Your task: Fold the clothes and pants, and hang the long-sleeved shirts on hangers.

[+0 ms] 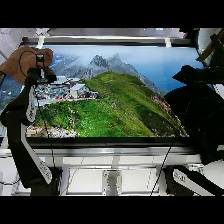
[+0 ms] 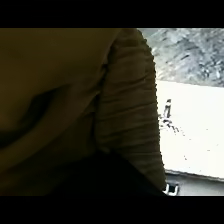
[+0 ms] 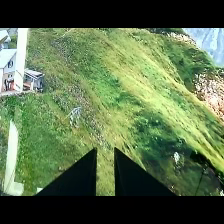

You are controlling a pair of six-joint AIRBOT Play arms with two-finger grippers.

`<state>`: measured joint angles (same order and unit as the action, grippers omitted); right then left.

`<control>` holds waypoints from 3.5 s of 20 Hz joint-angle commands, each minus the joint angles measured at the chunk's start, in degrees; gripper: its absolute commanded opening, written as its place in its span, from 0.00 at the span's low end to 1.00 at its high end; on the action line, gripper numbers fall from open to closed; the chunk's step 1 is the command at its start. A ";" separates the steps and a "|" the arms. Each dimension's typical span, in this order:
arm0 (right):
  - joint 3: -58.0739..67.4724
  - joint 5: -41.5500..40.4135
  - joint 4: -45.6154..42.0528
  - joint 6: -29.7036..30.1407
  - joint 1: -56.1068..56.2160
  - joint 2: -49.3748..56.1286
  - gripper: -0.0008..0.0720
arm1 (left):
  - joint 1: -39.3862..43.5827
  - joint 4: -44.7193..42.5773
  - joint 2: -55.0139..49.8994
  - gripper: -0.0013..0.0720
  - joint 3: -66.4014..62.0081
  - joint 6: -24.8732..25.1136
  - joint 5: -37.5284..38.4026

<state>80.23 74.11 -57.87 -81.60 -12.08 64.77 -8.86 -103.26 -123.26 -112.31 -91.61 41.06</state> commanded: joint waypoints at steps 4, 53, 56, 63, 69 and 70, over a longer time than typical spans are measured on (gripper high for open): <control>-0.02 0.26 -0.02 -0.20 0.02 0.00 0.19 | 0.74 0.00 7.96 0.03 -3.10 -0.57 3.50; -0.17 21.11 -3.67 4.13 -0.04 -0.70 0.50 | -7.78 29.46 28.81 0.99 25.75 0.57 33.44; -6.14 21.05 -3.87 4.15 -0.07 -7.04 0.50 | -8.09 29.29 26.51 0.99 26.12 0.57 29.86; -31.36 7.10 -2.36 0.00 -0.09 -28.70 0.50 | -9.44 33.48 21.44 0.99 26.23 -4.02 24.55; -33.33 2.80 -0.81 0.02 -0.09 -29.97 0.50 | -8.76 39.98 17.18 0.99 26.29 -3.96 21.84; -33.35 2.80 -0.85 0.02 -0.09 -29.97 0.50 | -8.63 39.78 16.98 0.99 26.29 -3.63 21.11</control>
<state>47.94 78.96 -59.22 -81.28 -12.14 35.68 -17.78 -65.25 -104.73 -86.06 -95.39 64.14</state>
